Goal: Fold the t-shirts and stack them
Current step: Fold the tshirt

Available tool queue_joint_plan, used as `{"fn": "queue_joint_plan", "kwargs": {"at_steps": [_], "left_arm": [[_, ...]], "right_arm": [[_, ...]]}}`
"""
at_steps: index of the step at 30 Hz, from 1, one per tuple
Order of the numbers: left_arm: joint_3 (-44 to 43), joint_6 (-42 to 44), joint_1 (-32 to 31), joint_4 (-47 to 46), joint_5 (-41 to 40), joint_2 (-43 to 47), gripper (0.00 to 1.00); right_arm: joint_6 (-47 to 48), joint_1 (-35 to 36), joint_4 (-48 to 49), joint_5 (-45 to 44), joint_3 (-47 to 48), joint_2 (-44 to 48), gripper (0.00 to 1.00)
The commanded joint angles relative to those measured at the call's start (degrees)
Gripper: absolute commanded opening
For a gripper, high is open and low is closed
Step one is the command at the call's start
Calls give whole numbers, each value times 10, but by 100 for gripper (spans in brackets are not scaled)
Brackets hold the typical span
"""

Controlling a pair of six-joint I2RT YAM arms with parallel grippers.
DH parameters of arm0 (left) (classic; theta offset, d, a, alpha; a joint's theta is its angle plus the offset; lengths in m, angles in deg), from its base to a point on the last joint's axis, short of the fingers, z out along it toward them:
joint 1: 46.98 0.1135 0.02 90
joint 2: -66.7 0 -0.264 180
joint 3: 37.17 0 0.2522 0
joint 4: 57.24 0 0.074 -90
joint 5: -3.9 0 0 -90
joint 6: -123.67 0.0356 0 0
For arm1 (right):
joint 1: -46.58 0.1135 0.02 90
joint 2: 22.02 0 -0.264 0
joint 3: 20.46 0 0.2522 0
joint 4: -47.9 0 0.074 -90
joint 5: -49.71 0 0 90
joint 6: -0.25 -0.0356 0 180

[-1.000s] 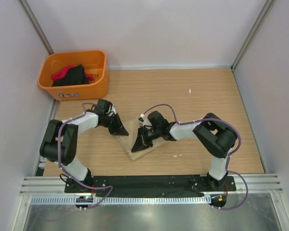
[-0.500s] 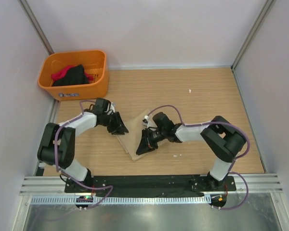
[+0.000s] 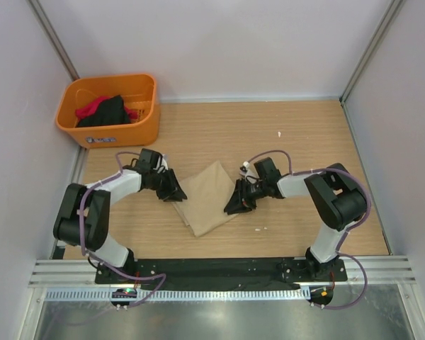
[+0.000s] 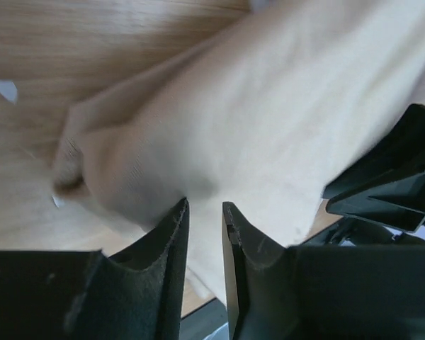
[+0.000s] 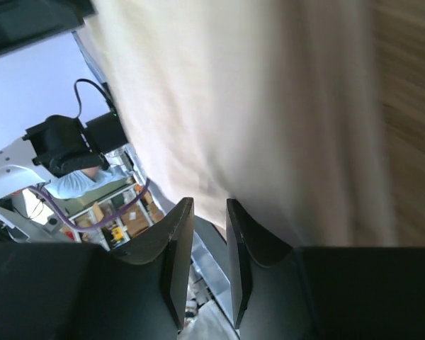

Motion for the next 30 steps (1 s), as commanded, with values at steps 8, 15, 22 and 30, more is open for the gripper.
{"fn": "queue_joint_plan", "kwargs": {"at_steps": [8,15,22,30], "left_arm": [[-52,33,3,17,-25,-6,29],[-68,10,3,83,-26,107,38],[-32,-59,9,-72,20,78,22],[-35,-59,30,-128,-4,-26,12]], "right_arm": [[51,-37,-28,29,-52,54,32],[88,-42,-137,-32,90,78,52],[-40,-42,46,-22,218,-77,24],[-173,-55,215,-1,273,-223,10]]}}
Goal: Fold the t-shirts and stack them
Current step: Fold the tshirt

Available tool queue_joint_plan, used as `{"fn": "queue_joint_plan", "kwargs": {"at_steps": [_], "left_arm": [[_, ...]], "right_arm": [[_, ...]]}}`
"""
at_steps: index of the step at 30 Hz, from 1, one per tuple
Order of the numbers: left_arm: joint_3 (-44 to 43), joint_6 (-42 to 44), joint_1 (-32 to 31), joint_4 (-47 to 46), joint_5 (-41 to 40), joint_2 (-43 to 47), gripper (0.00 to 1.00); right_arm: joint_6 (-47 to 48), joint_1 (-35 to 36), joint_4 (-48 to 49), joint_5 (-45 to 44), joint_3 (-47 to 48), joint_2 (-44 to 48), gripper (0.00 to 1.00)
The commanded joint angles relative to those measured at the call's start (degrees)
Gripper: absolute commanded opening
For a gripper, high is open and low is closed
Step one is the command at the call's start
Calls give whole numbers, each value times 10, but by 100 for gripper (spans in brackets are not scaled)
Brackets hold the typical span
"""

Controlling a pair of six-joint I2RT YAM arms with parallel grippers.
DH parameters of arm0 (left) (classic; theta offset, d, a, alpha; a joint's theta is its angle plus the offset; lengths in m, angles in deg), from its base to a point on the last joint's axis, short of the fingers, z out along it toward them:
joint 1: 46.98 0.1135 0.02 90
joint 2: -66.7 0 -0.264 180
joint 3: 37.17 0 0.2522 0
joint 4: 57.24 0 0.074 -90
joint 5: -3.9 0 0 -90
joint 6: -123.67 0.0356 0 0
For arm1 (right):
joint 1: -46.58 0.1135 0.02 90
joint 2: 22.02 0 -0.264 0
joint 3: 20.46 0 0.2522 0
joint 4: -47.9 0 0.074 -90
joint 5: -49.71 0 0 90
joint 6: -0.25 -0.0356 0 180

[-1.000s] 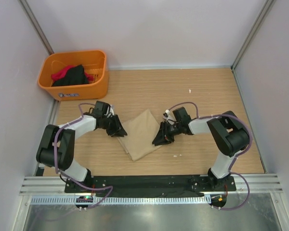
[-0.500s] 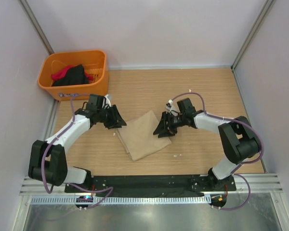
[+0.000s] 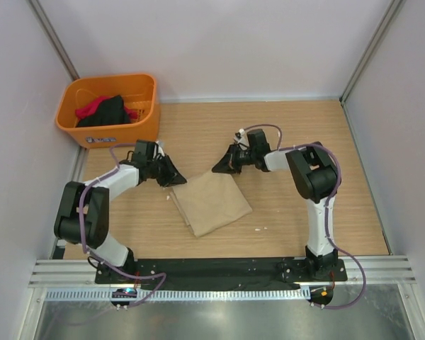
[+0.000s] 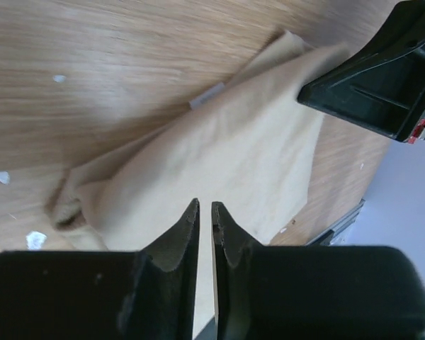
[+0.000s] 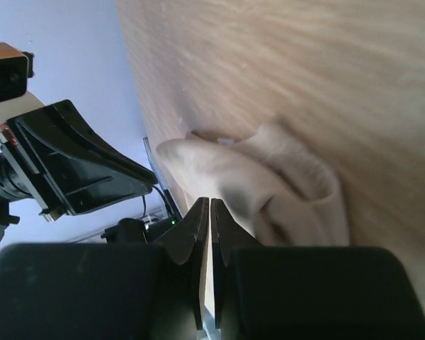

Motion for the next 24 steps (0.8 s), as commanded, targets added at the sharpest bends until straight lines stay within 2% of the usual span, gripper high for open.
{"fn": "queue_joint_plan", "kwargs": {"at_steps": [1,6,8,9,10,11,14,15,17,19,20,24], "left_arm": [[3,8,15,-48,-16,-37,11],[8,43,28,-33,-30,-82,9],[7,58,28,-24,-28,-78,8],[10,61,28,-14,-30,-70,9],[11,63,28,-6,-33,-59,9],[11,66,28,6,-42,-29,15],[7,67,28,56,-53,59,33],[0,66,28,91,-71,86,36],[-13,67,28,128,-91,130,44],[-17,63,28,178,-118,181,53],[-14,61,28,200,-119,190,54],[49,21,28,178,-81,219,55]], "right_arm": [[-85,-15,132,12,23,-42,10],[-99,-39,135,15,32,-100,11],[-70,-44,86,14,37,-92,12],[-18,-44,57,10,49,-83,17],[8,-44,-18,3,57,-74,19],[29,-44,-53,-7,66,-52,21],[113,-45,-178,-27,98,5,33],[168,-45,-262,-61,123,20,44],[223,-46,-342,-98,160,50,59],[283,-46,-420,-147,177,61,67],[295,-50,-436,-161,186,67,73],[351,-51,-476,-164,194,61,83]]}}
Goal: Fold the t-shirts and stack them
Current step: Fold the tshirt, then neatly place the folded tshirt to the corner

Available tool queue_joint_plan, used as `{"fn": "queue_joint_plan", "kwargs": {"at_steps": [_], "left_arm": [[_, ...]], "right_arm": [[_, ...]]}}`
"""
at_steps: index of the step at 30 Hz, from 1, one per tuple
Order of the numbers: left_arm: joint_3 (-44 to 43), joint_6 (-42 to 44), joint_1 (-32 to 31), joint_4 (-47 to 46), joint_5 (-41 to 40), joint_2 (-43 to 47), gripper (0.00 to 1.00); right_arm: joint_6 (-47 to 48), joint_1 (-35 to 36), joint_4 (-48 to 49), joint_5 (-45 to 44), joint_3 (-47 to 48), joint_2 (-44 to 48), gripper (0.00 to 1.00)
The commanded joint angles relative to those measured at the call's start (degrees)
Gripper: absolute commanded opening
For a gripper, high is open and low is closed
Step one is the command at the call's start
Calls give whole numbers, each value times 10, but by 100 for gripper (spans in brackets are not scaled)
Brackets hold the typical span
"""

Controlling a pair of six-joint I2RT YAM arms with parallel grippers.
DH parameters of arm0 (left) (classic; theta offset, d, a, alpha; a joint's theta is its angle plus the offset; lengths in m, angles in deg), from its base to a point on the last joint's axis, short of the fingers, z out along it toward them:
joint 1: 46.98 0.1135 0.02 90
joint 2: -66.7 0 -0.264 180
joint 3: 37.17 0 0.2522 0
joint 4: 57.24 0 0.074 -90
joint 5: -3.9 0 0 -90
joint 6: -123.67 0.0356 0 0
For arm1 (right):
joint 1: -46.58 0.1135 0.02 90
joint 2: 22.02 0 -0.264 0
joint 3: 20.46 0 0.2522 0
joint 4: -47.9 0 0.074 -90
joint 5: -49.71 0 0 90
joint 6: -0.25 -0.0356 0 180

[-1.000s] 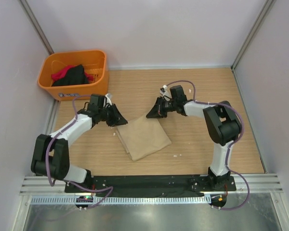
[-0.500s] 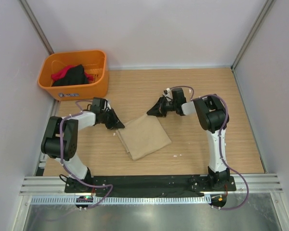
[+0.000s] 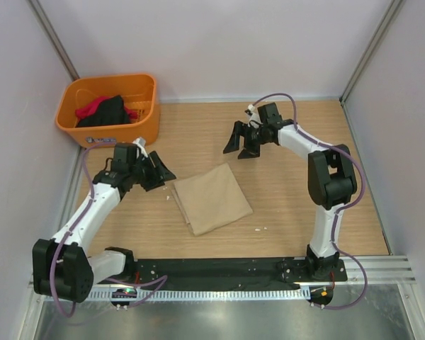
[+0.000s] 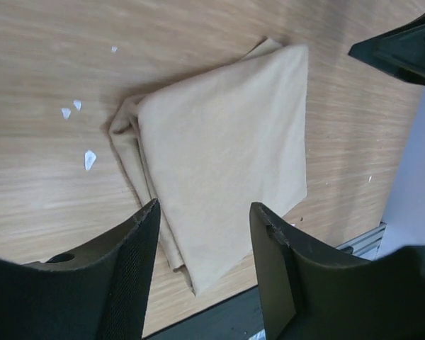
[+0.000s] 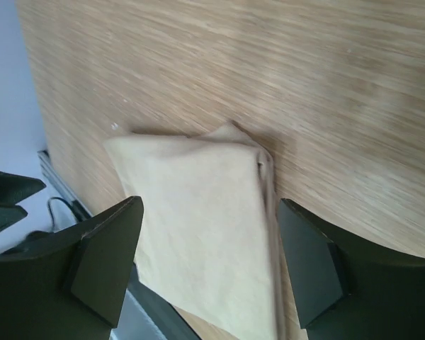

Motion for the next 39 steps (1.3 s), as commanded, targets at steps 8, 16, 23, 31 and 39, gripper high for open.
{"fn": "queue_joint_plan", "kwargs": {"at_steps": [8,16,23,31,39], "left_arm": [[87,-28,0,31,35,25,54],[88,-1,-5,54,17,44,54],[74,4,-5,53,7,54,55],[71,-1,-4,29,3,50,56],[68,-3,7,11,17,46,57]], "right_arm": [[171,-2,-101,59,2,-39,79],[184,5,-76,119,-13,-64,65],[181,39,-73,123,-42,-81,60],[128,67,-21,48,-75,-70,25],[141,68,-136,-150,-40,-16,1]]}}
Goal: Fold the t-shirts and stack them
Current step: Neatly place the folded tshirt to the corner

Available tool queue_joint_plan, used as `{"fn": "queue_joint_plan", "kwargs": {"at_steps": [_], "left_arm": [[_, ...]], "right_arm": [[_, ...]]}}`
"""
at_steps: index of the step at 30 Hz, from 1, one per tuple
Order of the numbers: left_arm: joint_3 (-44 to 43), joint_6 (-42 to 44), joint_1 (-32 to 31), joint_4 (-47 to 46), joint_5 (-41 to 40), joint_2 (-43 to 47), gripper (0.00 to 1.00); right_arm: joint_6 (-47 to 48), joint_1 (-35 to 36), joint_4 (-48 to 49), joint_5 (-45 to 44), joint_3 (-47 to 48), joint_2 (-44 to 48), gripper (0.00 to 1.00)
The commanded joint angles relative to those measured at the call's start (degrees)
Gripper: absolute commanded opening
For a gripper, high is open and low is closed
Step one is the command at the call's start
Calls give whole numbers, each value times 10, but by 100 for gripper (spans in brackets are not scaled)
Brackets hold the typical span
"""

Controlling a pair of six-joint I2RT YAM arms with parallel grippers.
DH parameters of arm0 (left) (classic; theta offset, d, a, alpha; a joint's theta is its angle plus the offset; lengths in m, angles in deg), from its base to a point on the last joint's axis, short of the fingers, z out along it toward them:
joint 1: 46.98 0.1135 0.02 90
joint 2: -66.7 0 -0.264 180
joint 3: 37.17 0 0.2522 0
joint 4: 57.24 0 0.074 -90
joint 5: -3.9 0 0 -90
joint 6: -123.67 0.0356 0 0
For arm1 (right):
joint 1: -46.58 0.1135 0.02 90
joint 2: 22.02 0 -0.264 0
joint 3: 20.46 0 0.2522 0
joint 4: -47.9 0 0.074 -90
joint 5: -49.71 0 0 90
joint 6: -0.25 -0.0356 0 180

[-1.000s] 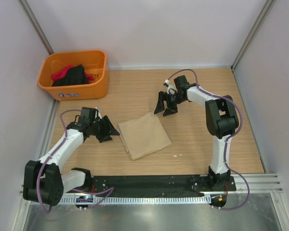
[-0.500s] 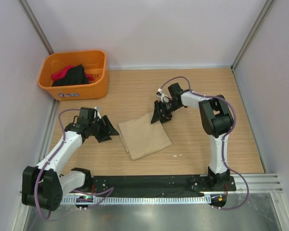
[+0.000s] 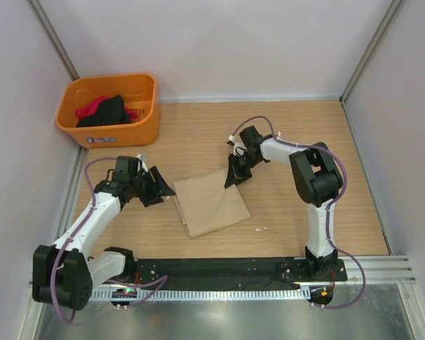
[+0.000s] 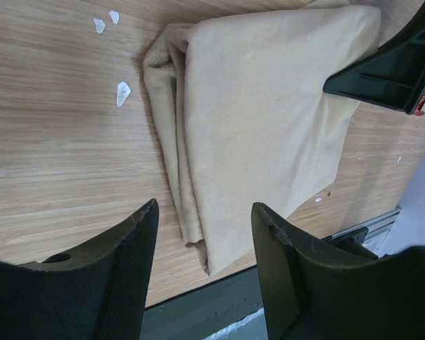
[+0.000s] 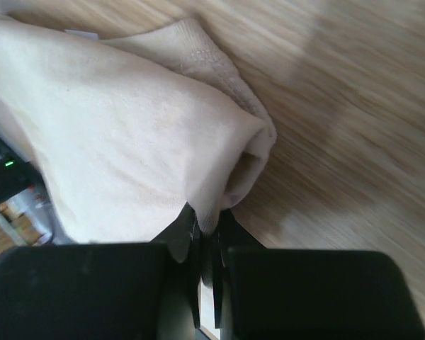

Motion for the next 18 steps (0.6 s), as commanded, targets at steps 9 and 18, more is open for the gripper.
{"fn": "queue_joint_plan", "kwargs": {"at_steps": [9,18], "left_arm": [[12,-21,7,-101,49,-15,57],[32,-28,7,-133,54,-26,56]], "right_arm": [[147,-29,-215,-462,135,32,1],[204,-169,-213,-570,340,-78,1]]}}
